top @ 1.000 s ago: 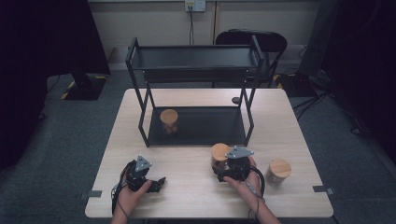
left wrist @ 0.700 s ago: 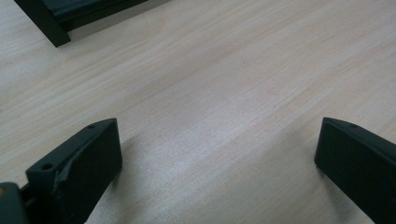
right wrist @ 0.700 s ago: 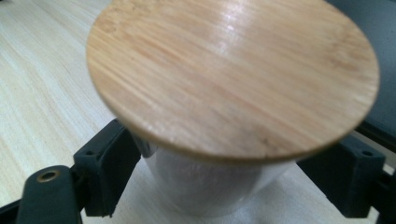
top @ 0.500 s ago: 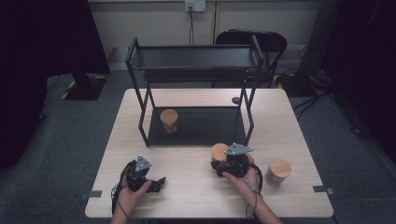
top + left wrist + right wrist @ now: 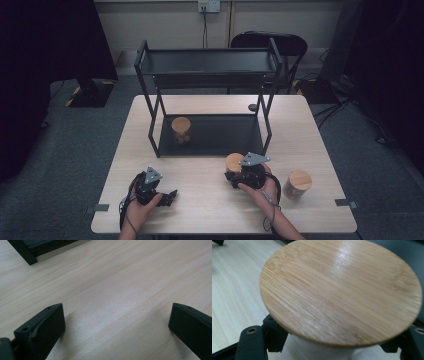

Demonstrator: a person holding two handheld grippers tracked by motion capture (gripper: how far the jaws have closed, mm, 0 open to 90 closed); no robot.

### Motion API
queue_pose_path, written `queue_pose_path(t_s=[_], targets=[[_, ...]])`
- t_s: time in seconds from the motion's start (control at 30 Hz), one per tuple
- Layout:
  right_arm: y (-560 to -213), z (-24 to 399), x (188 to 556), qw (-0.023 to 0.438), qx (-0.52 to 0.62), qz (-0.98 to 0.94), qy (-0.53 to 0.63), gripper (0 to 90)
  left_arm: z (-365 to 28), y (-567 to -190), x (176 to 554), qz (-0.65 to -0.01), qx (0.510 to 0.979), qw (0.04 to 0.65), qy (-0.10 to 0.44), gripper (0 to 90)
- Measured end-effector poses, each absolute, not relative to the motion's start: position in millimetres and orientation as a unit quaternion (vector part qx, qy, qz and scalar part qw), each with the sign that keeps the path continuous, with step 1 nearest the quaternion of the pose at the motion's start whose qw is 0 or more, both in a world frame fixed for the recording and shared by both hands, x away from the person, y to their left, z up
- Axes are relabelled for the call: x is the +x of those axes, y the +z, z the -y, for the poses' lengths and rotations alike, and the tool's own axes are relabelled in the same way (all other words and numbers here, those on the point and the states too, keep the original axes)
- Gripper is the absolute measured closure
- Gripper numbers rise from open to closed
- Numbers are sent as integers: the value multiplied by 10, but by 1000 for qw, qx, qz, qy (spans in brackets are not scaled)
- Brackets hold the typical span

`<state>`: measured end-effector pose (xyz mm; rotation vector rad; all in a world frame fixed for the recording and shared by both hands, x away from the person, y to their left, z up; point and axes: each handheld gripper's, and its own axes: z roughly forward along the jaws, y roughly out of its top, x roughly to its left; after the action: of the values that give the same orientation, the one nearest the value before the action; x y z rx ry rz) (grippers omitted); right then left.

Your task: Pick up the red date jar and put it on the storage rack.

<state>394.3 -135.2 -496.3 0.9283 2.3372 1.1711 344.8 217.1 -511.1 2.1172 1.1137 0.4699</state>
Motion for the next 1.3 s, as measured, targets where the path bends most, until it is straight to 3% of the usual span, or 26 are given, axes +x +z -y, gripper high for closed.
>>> queue_pose_path(t_s=[1.3], targets=[[-4782,1138,4217,169,293,-842,421,255,-2179,-5111,3448,-425,817,346,180,3]])
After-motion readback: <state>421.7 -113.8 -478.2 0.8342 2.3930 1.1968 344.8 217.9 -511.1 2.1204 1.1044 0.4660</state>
